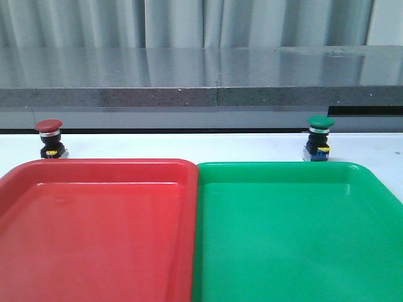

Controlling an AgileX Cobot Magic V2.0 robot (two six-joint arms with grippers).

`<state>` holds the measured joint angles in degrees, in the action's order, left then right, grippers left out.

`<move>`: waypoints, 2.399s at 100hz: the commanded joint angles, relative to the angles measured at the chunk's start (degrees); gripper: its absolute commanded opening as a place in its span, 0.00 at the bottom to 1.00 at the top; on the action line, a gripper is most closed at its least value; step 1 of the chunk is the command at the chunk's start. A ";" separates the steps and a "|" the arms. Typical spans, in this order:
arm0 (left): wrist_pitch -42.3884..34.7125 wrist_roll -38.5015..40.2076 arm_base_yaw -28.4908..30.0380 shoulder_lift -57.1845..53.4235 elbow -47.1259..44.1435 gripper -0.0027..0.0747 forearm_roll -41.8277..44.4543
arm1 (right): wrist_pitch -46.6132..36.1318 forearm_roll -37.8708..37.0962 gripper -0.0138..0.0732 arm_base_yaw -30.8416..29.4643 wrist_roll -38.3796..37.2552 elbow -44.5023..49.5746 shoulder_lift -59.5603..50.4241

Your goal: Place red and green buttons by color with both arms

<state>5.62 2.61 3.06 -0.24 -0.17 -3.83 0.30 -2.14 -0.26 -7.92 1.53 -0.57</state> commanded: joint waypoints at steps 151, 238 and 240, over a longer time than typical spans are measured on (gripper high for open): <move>5.34 0.14 0.02 8.34 19.48 0.01 1.01 | -4.38 -0.54 0.09 -0.44 0.17 -1.05 -1.19; 10.35 0.14 0.02 37.75 36.17 0.77 -0.43 | -4.38 -0.54 0.09 -0.44 0.17 -1.05 -1.19; 9.85 0.14 0.02 38.11 36.20 0.77 -0.80 | -4.38 -0.54 0.09 -0.44 0.17 -1.05 -1.19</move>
<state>22.37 2.61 3.06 36.17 33.74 -3.11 0.30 -2.14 -0.26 -7.92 1.53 -0.57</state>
